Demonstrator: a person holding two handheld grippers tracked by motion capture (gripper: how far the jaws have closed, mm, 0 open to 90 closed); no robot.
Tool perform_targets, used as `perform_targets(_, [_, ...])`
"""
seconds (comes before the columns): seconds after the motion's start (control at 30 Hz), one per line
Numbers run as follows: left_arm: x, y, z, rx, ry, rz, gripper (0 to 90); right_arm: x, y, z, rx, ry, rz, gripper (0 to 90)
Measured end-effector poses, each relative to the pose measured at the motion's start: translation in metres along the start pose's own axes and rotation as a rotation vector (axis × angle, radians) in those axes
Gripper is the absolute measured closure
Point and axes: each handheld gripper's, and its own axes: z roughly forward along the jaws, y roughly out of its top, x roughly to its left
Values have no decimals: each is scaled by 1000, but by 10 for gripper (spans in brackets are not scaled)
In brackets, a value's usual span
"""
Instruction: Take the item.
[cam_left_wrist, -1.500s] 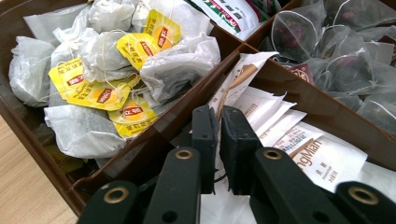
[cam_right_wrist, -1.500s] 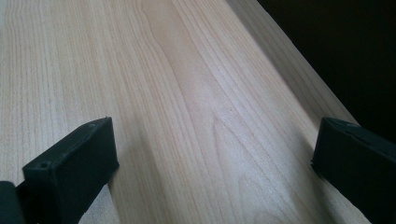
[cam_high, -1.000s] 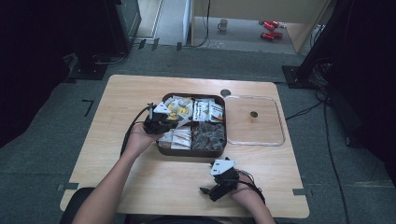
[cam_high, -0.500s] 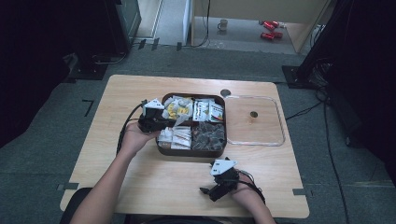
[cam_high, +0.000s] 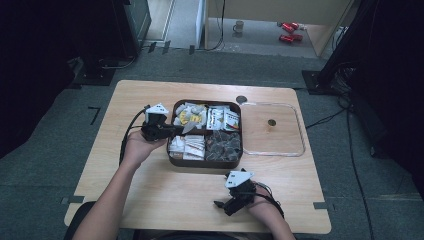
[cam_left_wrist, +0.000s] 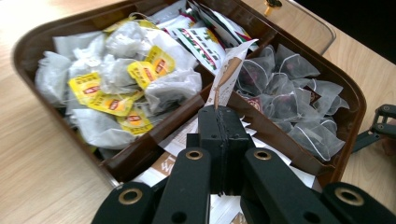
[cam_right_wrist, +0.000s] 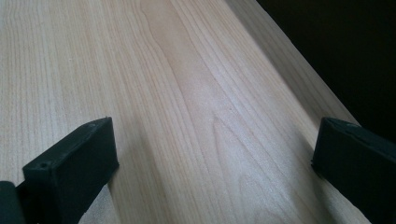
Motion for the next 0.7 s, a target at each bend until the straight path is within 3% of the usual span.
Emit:
perform_targets(0.33, [7, -2, -14, -14, 11, -20, 900, 0, 0, 0, 0, -1, -2, 0])
perform_targets(0.47, [10, -3, -21, -32, -8, -30, 900, 0, 0, 0, 0, 0, -2, 0])
perform_targets(0.7, [14, -7, -29, -33, 19, -36, 900, 0, 0, 0, 1, -1, -2, 0])
